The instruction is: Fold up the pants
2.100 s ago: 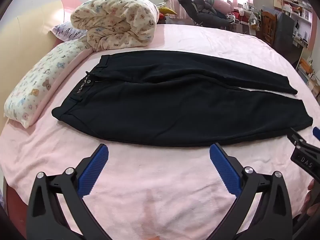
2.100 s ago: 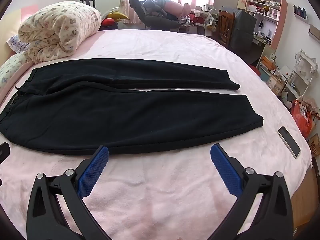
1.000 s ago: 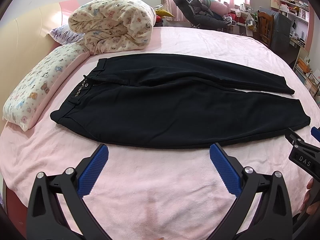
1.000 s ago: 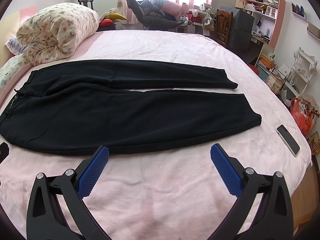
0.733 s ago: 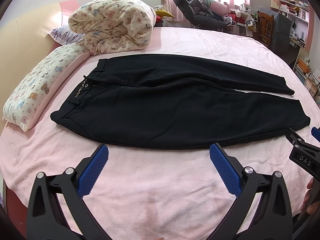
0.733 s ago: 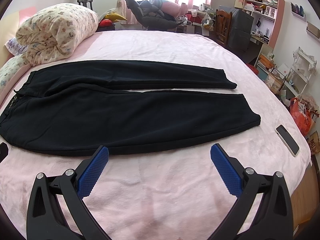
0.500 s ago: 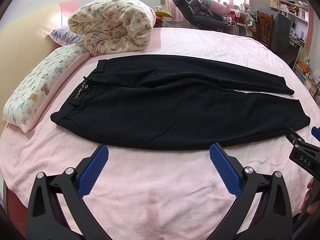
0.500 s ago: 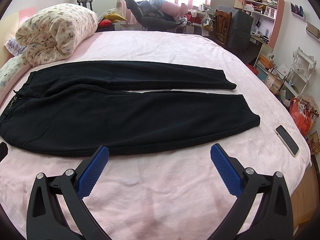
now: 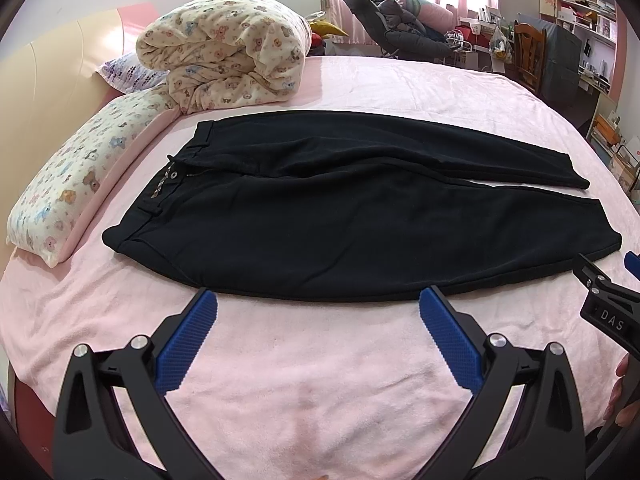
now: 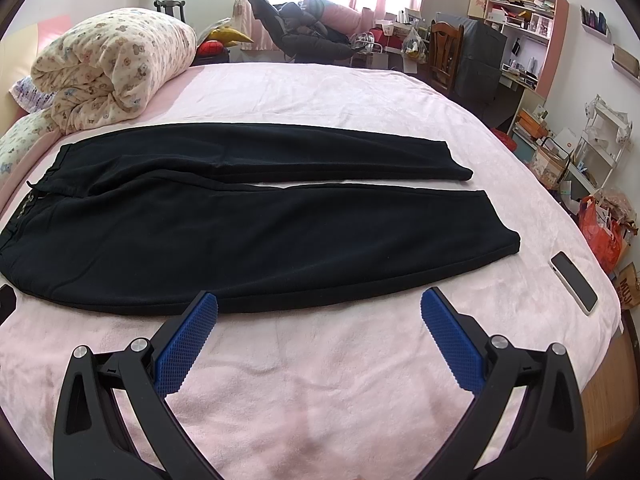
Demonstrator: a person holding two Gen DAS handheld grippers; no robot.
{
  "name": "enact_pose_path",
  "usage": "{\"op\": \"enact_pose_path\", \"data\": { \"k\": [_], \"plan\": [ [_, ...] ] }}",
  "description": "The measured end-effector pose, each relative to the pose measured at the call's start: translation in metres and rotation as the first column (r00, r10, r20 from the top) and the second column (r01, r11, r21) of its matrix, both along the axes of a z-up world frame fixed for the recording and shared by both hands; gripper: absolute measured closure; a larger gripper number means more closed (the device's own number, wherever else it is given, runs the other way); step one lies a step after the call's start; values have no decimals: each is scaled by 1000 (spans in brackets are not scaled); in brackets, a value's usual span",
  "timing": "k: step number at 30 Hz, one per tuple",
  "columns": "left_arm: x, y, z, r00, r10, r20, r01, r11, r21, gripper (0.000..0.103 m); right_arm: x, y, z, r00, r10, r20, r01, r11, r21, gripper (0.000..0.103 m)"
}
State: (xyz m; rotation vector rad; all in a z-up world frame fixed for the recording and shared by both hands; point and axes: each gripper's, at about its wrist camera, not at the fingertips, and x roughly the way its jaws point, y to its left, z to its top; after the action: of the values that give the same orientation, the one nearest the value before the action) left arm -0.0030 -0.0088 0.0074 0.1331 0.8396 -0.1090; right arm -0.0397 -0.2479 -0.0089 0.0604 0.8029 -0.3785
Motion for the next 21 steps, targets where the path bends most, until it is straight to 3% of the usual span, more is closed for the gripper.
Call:
{"op": "enact_pose_path", "data": {
  "k": [21],
  "plan": [
    [0, 1, 2, 1000, 1, 1, -1, 1000, -1, 2, 0, -2, 1, 1000, -2, 0, 2, 1000, 2, 1]
  ]
}}
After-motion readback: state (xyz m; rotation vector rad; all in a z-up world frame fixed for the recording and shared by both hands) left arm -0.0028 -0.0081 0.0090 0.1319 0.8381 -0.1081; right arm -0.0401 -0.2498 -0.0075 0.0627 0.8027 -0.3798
